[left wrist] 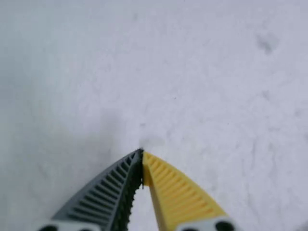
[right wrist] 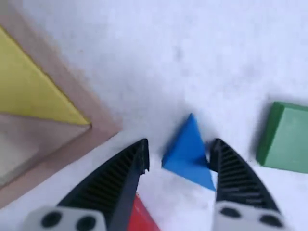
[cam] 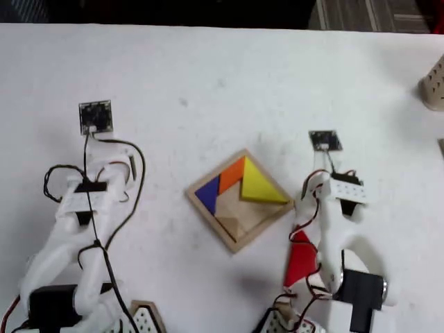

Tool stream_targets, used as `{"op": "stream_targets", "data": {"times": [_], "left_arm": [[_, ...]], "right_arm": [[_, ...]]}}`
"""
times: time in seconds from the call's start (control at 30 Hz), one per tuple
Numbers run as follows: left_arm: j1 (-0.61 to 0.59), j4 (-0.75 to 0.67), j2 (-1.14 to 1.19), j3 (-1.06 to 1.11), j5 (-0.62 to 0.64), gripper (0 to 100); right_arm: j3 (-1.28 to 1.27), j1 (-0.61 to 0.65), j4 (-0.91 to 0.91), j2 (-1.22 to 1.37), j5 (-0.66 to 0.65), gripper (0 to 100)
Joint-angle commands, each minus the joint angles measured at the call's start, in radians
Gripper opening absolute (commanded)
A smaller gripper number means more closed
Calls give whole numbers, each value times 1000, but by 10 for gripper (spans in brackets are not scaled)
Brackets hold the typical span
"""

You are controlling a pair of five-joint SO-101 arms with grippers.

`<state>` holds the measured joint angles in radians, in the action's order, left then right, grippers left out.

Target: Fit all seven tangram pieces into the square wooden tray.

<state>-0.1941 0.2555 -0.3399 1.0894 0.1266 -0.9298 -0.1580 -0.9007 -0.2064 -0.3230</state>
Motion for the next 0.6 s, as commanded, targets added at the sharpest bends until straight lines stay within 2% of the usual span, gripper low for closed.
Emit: {"op": "stream_targets", "data": {"times": [0.0, 0.2, 0.37, 0.57], "left_arm": [[16, -25, 1, -9, -9, 24], [16, -23, 1, -9, -9, 24], [16, -21, 1, -9, -9, 24], [16, -21, 1, -9, -9, 24]], "right_arm": [[-6, -2, -96, -114, -9, 280], [-121, -2, -21, -203, -9, 214], [-124, -5, 59, -163, -2, 211], [-46, -4, 56, -81, -2, 211]]}}
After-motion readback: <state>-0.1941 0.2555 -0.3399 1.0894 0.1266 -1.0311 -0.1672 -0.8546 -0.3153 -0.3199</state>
